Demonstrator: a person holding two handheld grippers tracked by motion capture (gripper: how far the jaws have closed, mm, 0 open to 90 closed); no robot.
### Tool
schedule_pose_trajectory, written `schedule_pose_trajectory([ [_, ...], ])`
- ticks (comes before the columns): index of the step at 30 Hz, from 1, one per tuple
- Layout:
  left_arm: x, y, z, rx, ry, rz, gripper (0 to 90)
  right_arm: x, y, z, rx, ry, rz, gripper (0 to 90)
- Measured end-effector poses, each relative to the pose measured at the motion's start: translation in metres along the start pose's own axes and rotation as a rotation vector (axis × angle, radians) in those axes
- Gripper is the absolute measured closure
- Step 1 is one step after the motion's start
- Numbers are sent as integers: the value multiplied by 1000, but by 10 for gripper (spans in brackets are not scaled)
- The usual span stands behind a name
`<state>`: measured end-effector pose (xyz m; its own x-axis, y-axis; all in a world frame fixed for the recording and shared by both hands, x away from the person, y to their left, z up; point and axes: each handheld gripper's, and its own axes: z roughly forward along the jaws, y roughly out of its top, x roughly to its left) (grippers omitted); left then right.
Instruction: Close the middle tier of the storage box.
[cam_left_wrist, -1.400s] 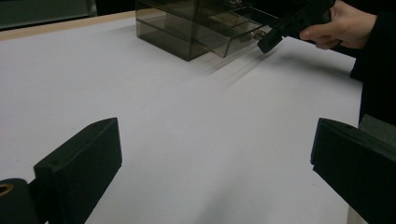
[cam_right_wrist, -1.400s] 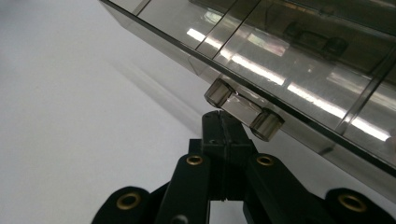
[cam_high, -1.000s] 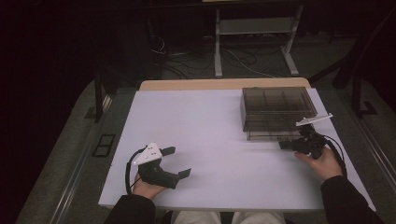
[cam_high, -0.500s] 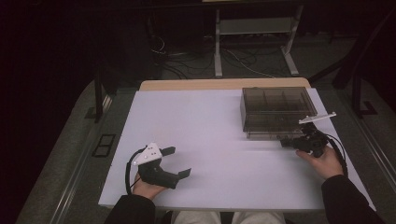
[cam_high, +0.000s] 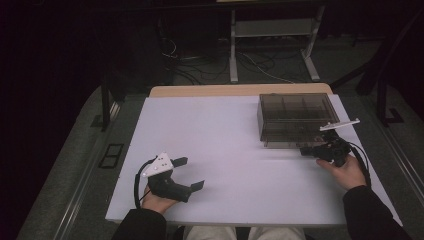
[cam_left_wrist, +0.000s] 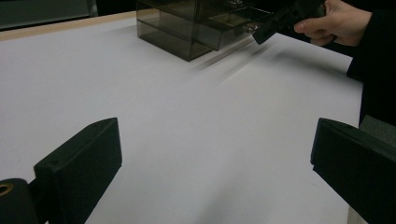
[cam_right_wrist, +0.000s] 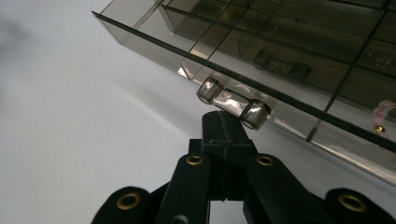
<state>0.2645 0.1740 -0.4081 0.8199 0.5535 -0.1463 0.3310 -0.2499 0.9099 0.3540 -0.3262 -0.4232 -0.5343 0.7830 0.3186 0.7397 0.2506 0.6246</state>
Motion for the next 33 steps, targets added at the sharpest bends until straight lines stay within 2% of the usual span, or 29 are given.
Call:
schedule_pose_trajectory([
  [15, 0, 0, 0, 1, 0, 0, 11, -3, 5, 3, 1, -3, 13, 887],
  [33, 1, 0, 0, 0, -1, 0, 11, 1, 14, 9, 11, -8, 2, 886],
])
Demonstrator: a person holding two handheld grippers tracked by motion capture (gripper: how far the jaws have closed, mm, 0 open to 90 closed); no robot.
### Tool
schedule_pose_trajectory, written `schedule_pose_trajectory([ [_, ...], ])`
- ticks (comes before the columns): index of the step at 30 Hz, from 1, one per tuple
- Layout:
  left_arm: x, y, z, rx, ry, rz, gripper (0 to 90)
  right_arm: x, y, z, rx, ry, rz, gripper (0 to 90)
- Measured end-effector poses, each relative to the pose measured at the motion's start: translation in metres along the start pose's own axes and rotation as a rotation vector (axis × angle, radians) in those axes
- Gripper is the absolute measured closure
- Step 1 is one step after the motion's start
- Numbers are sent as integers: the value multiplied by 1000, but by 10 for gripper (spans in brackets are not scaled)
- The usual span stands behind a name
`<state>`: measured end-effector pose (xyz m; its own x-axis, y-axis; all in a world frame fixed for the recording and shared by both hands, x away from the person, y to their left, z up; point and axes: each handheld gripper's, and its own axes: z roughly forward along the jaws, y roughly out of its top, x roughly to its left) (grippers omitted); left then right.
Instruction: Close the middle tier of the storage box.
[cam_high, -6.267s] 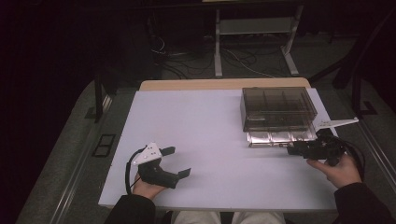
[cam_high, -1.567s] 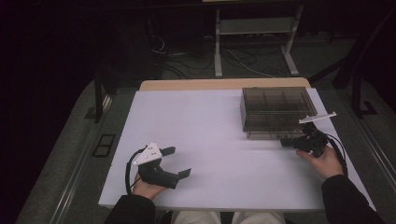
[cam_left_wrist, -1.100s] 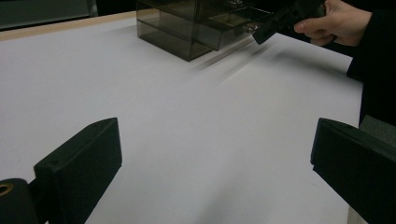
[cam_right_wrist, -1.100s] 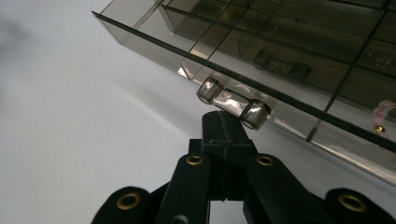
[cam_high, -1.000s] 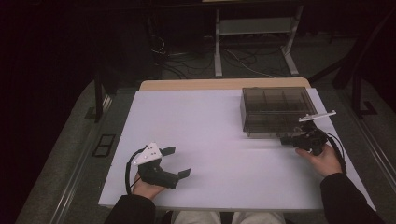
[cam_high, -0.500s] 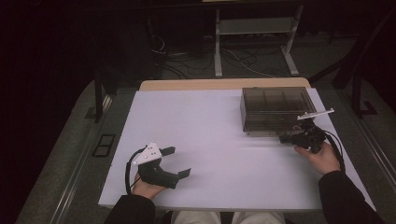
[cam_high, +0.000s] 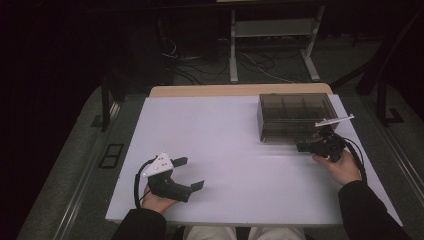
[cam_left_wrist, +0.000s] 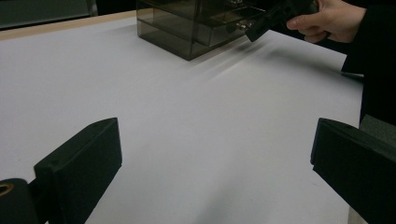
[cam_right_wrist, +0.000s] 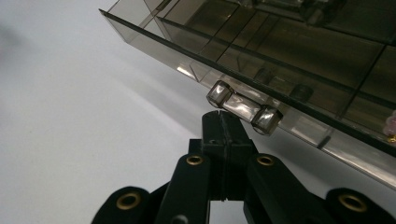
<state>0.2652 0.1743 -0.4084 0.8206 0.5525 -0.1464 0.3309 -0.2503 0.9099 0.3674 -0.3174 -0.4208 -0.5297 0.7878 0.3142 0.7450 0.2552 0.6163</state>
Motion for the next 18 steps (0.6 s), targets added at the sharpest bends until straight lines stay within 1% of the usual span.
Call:
schedule_pose_trajectory([
  [15, 0, 0, 0, 1, 0, -1, 11, -5, 2, 4, -8, -10, 9, 886],
  [18, 0, 0, 0, 2, 0, 1, 11, -6, 3, 4, -11, -9, 18, 886],
])
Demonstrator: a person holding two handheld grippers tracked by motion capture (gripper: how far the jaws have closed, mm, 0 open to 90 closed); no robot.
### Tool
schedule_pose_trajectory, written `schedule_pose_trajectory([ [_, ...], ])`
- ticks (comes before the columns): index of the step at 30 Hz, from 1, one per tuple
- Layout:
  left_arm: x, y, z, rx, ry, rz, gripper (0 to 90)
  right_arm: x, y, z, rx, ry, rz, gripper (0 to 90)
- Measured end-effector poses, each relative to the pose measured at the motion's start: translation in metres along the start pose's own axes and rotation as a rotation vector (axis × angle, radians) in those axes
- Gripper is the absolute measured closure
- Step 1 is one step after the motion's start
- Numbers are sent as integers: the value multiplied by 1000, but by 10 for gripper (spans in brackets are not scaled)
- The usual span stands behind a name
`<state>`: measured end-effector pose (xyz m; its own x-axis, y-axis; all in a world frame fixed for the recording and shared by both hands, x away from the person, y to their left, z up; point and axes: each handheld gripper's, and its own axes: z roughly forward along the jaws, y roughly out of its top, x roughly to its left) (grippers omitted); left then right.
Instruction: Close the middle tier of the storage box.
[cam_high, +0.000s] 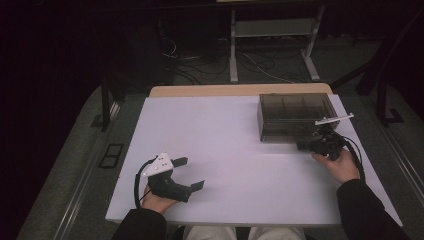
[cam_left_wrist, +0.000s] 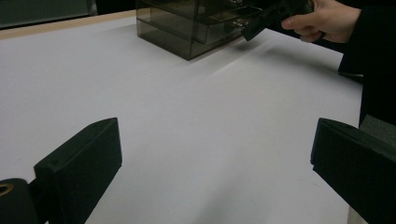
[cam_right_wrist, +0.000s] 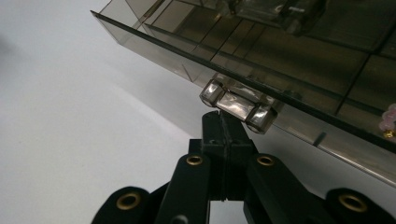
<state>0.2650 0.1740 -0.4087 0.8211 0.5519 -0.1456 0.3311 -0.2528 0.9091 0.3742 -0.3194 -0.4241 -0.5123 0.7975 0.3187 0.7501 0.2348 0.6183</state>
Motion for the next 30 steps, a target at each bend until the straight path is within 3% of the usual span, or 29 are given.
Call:
schedule_pose_trajectory([
  [11, 0, 0, 0, 0, 0, 0, 11, -6, 4, 3, -25, -5, 29, 885],
  [30, 0, 0, -1, -1, 0, 1, 11, -9, 10, 9, -47, -18, 38, 884],
])
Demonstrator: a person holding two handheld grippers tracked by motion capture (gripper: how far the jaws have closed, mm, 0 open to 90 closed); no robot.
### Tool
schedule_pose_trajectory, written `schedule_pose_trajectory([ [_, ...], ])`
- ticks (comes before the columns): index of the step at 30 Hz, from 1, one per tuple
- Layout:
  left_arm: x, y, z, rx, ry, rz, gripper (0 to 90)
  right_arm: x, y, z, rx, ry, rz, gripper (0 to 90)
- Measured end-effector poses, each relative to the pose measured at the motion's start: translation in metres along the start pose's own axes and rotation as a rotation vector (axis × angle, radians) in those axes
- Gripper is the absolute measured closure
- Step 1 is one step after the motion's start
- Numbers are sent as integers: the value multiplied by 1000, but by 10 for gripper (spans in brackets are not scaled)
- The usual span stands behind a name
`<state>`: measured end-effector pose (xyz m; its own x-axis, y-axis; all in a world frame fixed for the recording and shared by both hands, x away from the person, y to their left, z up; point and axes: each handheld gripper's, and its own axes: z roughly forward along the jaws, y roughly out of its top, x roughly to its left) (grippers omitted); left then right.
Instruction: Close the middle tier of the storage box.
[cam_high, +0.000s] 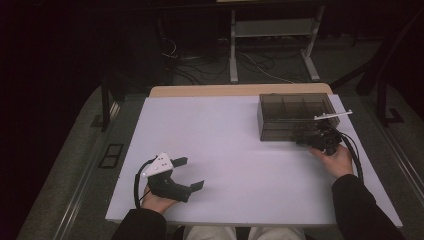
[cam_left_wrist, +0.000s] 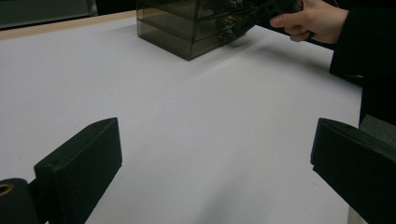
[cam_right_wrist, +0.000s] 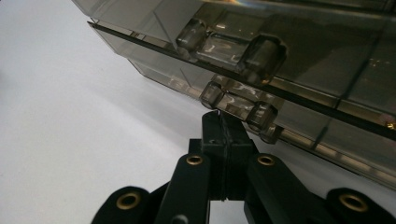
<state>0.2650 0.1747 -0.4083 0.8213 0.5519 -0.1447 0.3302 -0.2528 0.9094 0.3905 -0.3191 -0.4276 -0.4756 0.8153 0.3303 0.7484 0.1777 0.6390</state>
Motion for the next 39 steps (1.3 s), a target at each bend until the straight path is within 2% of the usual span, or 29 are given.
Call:
schedule_pose_trajectory([
  [11, 0, 0, 0, -2, -1, -1, 18, -4, 2, 0, -20, -14, 21, 885],
  [21, 0, 0, 0, -2, -2, 0, 20, -4, 2, 0, -31, -7, 32, 859],
  [29, -1, 0, -1, -7, -4, 0, 20, 3, -2, -5, -41, 9, 24, 788],
  [39, -2, 0, -2, -7, -10, -3, 20, 19, -9, -13, -72, 30, -2, 587],
])
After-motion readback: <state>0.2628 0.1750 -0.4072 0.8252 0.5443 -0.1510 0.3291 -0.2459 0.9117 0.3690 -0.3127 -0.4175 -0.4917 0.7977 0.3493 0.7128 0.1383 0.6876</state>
